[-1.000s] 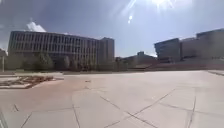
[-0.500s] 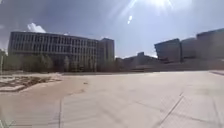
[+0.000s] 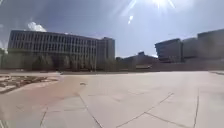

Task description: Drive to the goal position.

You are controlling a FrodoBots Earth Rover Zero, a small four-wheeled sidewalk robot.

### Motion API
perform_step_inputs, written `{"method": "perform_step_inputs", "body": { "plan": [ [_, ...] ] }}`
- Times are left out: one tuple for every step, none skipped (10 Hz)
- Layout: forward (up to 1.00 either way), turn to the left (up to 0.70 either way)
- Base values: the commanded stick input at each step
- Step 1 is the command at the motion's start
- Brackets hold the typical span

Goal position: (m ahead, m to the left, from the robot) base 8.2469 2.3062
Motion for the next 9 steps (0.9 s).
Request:
{"method": "perform_step_inputs", "body": {
  "plan": [
    [1.00,0.00],
    [1.00,0.00],
    [1.00,0.00],
    [1.00,0.00],
    [1.00,0.00],
    [1.00,0.00],
    [1.00,0.00],
    [1.00,0.00],
    [1.00,0.00]
  ]
}}
